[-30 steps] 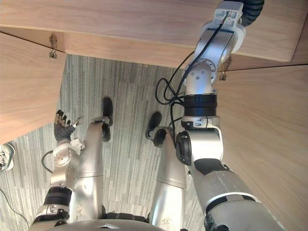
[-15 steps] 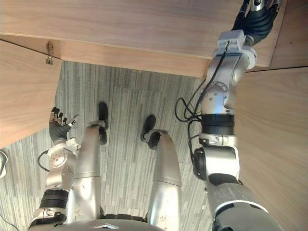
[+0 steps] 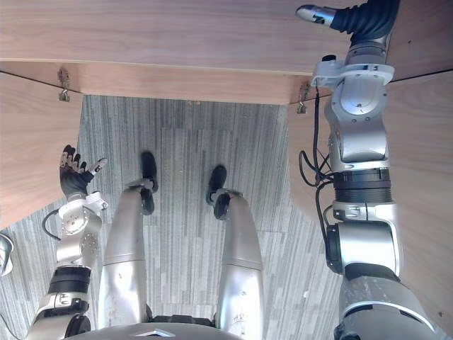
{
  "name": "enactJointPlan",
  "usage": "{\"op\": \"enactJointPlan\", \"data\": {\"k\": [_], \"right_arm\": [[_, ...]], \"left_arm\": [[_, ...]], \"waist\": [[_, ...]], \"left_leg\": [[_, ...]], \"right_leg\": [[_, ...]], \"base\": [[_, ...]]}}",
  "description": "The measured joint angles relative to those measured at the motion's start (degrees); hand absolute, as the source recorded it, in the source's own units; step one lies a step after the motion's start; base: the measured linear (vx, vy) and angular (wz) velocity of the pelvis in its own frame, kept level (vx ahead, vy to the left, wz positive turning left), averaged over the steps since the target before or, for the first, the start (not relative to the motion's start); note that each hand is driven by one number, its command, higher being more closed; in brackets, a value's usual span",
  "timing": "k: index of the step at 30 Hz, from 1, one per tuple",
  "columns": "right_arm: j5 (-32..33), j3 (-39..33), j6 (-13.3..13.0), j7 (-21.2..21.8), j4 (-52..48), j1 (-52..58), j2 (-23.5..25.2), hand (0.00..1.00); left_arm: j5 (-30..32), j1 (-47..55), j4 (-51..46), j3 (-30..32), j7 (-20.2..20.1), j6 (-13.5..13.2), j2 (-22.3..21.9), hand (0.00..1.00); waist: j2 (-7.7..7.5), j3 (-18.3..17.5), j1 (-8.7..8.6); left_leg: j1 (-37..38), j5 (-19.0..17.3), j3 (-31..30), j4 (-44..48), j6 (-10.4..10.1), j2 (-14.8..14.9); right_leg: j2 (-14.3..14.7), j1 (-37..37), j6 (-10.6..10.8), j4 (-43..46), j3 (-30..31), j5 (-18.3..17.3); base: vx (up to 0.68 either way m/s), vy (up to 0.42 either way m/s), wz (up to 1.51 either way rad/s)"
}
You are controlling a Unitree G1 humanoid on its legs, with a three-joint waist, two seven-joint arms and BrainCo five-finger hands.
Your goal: Walk over to the cabinet, pick up the folder, carry it to the office cabinet, place the folder inside the office cabinet, then close the office cabinet door
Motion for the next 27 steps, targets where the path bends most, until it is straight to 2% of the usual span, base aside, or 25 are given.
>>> {"op": "enactJointPlan", "data": {"k": [3,6,14,24,27], "right_arm": [[-4.8,0.1,1.7,1.2,0.0,0.0,0.0,0.0],[-7.7,-0.1,1.9,2.0,0.0,0.2,0.6,0.0],[-9.5,-5.5,1.9,2.2,-1.3,5.7,4.5,0.0],[-8.9,-9.4,1.3,2.1,-8.0,14.2,10.2,0.0],[-8.9,-11.1,1.0,1.8,-12.9,17.2,13.6,0.0]], "left_arm": [[0.0,-1.9,1.0,0.9,-0.2,0.3,0.4,0.0],[0.0,-2.5,1.0,1.5,-0.8,0.7,1.1,0.0],[0.0,-2.3,-0.8,4.9,-1.2,0.8,1.2,0.0],[0.1,-1.5,-3.3,5.1,-1.2,0.7,0.8,0.0],[0.1,-0.9,-3.3,5.1,-1.2,0.7,0.2,0.0]], "waist": [[0.0,0.0,-0.09],[0.0,0.0,-0.18],[-0.01,0.0,0.09],[-0.08,0.0,-0.1],[-0.09,0.0,-0.1]], "left_leg": [[0.0,0.0,0.1,0.0,0.1,0.0],[0.0,0.1,0.1,-0.1,0.1,0.0],[0.1,0.3,0.1,-0.9,0.2,-0.2],[1.4,0.5,0.2,-1.9,0.2,-0.3],[1.3,0.5,0.2,-1.9,0.2,-0.3]], "right_leg": [[0.0,0.0,-0.1,-0.2,0.1,0.3],[0.0,0.0,-0.1,-0.2,0.1,0.3],[0.0,0.0,-0.1,-0.8,0.0,0.4],[0.0,1.2,0.2,-1.6,0.0,0.2],[0.0,1.2,0.3,-1.7,0.0,0.2]], "base": [[-0.01,0.004,-0.01],[0.0,0.0,0.0],[0.0,0.0,0.0],[0.0,0.0,0.0],[0.0,0.0,0.0]]}}
